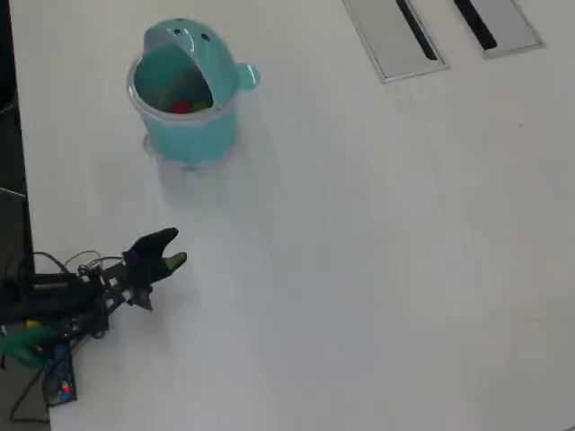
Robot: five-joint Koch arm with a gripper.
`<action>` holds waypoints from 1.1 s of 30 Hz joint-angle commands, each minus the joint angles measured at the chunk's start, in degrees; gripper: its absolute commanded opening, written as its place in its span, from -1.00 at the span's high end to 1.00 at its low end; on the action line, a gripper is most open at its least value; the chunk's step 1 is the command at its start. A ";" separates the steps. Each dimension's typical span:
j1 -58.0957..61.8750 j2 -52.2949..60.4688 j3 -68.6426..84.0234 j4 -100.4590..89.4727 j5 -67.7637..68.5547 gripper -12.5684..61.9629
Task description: Grasp RGB lego blocks and put them in the bin one by one.
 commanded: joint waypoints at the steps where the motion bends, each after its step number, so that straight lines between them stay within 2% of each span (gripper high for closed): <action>1: 0.00 2.90 4.22 0.62 -0.09 -0.32; 17: 5.71 3.34 4.22 20.74 1.76 -0.35; 33: 8.96 3.25 4.31 22.76 15.29 -0.34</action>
